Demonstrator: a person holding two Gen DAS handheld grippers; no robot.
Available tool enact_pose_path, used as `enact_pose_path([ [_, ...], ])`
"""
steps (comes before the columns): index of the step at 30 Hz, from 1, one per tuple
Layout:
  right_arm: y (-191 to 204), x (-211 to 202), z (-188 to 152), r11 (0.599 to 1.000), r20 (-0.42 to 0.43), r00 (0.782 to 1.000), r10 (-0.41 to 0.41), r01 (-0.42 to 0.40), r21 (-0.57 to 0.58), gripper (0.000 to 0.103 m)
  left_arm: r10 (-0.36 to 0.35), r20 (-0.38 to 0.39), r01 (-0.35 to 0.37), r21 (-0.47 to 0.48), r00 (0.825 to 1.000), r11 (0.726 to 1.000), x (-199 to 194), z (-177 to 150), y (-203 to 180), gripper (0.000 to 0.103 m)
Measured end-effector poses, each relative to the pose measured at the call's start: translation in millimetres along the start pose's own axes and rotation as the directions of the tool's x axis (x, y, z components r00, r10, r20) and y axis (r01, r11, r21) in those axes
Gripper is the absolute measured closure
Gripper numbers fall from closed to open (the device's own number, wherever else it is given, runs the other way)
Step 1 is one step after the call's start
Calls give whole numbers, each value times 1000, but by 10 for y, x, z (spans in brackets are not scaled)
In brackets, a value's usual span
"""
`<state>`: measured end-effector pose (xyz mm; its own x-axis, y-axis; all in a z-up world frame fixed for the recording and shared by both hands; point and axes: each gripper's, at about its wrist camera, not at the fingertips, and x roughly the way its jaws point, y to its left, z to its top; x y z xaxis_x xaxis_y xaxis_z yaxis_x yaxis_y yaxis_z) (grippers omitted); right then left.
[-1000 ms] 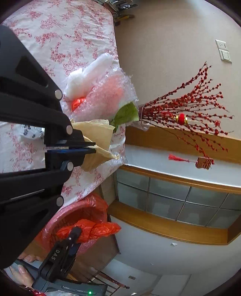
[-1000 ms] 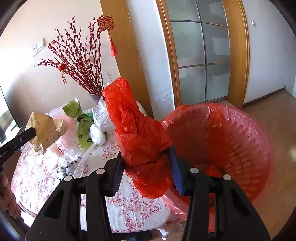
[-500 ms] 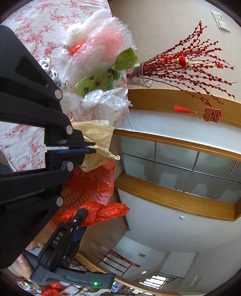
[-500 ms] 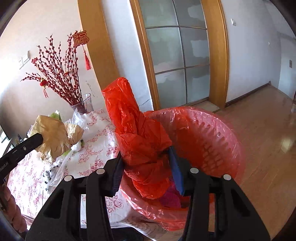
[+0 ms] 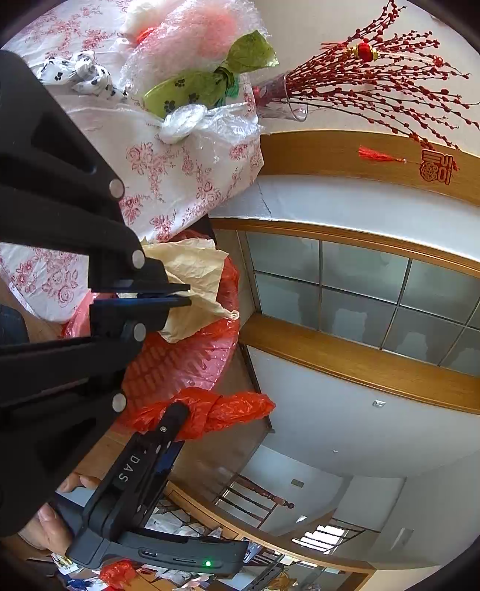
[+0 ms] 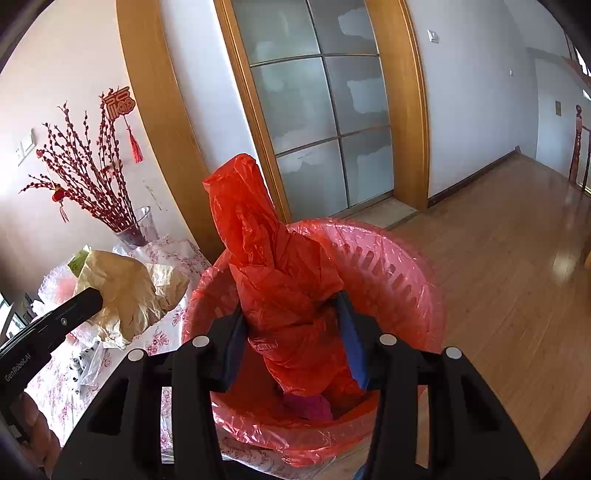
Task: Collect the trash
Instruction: 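Carry both bags over the basket and open both tools to release them, then move both tools back to the table toward the clear and white bags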
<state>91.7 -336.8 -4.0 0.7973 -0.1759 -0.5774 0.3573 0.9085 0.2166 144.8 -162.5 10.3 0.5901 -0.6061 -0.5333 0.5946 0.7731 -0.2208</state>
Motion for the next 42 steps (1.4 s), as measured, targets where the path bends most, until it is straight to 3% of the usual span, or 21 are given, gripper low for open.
enact_pose_path([
  [13,-182,113,153,999,11,1000,-8,8,44,56,-62,-34,63,23,997,998,395,44,-278,99],
  [15,-215,137,178,998,13,1000,-3,3,55,52,-70,-45,71,20,996,997,475,45,-297,98],
  [19,-317,190,196,997,11,1000,-9,8,82,45,-72,-77,71,-10,994,997,604,20,-261,84],
  [20,-332,197,192,996,7,1000,-11,10,87,45,-65,-80,64,-13,995,998,615,2,-245,79],
  [24,-388,181,108,995,1,999,-35,35,89,45,-25,-86,24,-16,996,1000,570,-67,-154,77],
  [30,-309,155,-14,997,-9,998,-54,55,57,45,87,-65,-88,-5,994,996,317,-182,19,69],
  [42,232,142,-147,998,-45,998,42,-44,-37,45,245,-5,-245,-46,969,968,-328,-344,514,60],
])
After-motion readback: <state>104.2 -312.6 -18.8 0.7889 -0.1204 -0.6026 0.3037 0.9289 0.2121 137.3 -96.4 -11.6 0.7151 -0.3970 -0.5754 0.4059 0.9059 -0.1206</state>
